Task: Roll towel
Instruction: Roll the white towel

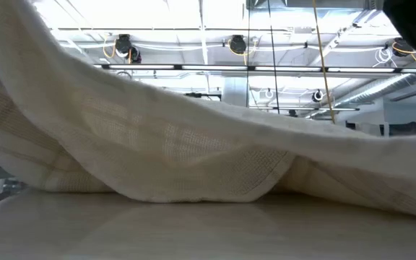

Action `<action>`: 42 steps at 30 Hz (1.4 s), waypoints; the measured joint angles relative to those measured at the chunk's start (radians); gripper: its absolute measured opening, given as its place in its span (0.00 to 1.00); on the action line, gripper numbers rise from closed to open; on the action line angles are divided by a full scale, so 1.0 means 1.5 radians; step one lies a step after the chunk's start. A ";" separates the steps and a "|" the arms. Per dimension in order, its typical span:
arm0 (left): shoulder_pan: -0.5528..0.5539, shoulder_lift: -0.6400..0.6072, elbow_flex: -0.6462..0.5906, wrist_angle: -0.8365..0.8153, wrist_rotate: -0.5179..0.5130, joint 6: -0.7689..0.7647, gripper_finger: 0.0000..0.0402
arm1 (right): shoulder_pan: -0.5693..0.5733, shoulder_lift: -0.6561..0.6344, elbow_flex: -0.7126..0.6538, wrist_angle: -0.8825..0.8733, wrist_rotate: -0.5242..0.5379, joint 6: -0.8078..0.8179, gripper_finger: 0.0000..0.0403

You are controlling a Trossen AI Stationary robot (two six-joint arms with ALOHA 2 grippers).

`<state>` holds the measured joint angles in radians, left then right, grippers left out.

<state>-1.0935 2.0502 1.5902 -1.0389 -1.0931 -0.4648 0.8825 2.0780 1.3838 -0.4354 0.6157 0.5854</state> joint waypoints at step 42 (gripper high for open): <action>-0.082 -0.071 0.000 0.059 0.132 -0.137 0.39 | -0.004 -0.118 0.000 -0.145 0.004 0.055 0.00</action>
<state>-1.2164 1.9434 1.5906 -0.9498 -0.8950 -0.6709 0.8763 1.9003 1.3834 -0.6527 0.6218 0.6682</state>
